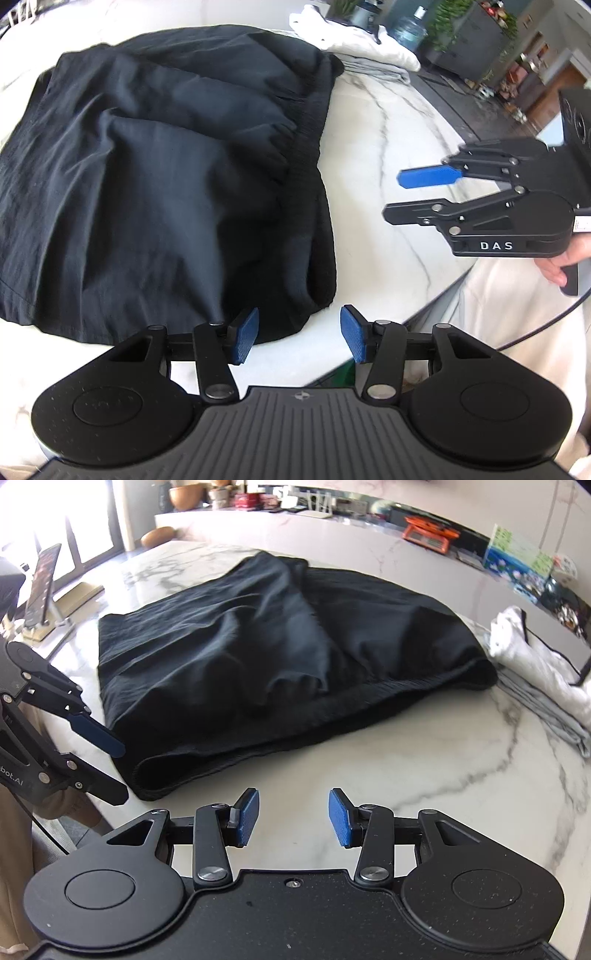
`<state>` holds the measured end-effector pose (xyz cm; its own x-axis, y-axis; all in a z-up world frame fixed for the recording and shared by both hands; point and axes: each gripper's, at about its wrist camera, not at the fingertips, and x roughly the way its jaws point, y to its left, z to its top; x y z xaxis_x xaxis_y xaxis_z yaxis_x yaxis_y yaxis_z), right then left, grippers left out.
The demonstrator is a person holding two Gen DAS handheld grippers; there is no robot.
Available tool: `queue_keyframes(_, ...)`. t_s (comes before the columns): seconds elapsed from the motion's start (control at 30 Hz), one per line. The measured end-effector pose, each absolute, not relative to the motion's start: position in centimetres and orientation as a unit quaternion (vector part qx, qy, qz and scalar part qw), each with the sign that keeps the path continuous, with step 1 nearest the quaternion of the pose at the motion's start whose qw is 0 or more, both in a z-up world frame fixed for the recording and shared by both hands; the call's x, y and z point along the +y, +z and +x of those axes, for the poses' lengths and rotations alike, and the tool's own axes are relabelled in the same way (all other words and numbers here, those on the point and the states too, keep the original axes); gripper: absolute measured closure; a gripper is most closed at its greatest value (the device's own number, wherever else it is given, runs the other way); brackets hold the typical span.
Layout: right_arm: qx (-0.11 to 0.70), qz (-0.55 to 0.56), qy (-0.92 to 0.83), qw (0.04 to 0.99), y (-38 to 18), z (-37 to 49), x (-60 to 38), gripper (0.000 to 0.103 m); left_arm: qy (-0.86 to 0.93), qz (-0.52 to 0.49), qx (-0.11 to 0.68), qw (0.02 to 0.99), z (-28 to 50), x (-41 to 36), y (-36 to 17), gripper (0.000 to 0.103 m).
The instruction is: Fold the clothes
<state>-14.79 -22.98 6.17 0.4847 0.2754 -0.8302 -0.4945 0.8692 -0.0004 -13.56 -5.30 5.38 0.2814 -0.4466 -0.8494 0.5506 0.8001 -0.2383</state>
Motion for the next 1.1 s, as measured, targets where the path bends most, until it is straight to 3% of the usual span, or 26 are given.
queue_keyframes(0.07, 0.449, -0.119, 0.238, 0.853, 6.4, -15.1, -22.3, 0.063, -0.305, 0.054, 0.503, 0.807, -13.6, -4.1, 6.1, 0.068)
queue_keyframes(0.13, 0.441, -0.113, 0.249, 0.855, 6.7, -15.5, -21.5, 0.066, -0.29, 0.054, 0.496, 0.816, -13.5, -2.5, 6.9, 0.07)
queue_keyframes(0.5, 0.466, -0.087, 0.283, 0.833, 5.4, -15.3, -15.2, 0.068, -0.162, 0.102, 0.5, 0.845, -9.7, 3.6, 5.7, 0.071)
queue_keyframes(0.57, 0.482, -0.088, 0.275, 0.827, 4.8, -15.3, -15.2, 0.09, -0.146, 0.099, 0.502, 0.847, -9.1, 4.9, 5.4, 0.071)
queue_keyframes(0.67, 0.501, -0.078, 0.267, 0.819, 4.1, -15.2, -15.7, 0.1, -0.129, 0.083, 0.51, 0.846, -7.7, 6.5, 4.6, 0.071)
queue_keyframes(1.1, 0.53, -0.056, 0.193, 0.824, 3.6, -15.0, -22.5, 0.101, -0.159, 0.115, 0.531, 0.825, -7.0, 5.7, 2.5, 0.071)
